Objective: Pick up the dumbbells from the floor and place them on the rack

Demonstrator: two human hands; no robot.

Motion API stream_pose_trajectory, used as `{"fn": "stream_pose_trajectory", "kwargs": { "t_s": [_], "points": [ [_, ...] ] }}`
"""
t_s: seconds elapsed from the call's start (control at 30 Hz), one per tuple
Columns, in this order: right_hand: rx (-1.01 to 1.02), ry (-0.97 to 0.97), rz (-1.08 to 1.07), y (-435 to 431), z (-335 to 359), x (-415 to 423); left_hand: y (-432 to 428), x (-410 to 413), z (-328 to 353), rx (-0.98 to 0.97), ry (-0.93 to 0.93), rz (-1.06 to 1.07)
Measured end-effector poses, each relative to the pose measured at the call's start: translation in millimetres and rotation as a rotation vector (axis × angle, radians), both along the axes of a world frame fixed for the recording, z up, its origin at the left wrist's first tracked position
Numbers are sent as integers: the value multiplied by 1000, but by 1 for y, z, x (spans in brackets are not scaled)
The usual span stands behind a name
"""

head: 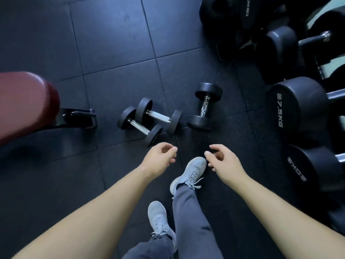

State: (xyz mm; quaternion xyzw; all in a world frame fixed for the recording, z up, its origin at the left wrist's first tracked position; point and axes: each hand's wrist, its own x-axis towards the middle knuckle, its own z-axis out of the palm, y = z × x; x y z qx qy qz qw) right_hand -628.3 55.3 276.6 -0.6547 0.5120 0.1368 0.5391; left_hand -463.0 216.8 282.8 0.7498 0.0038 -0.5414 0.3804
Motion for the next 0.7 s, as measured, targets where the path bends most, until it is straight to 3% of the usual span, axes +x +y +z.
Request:
{"fn": "stream_pose_trajectory", "kwargs": {
  "t_s": [0.2, 0.5, 0.7],
  "points": [
    [-40, -2, -101, -96, -97, 56, -115, 63, -87, -5, -69, -116],
    [-29, -4, -167, -180, -279, 115, -252, 114, -281, 18, -160, -438],
    [33, -78, -20, -202, -376, 131, -304, 118, -391, -88, -114, -509]
  ]
}}
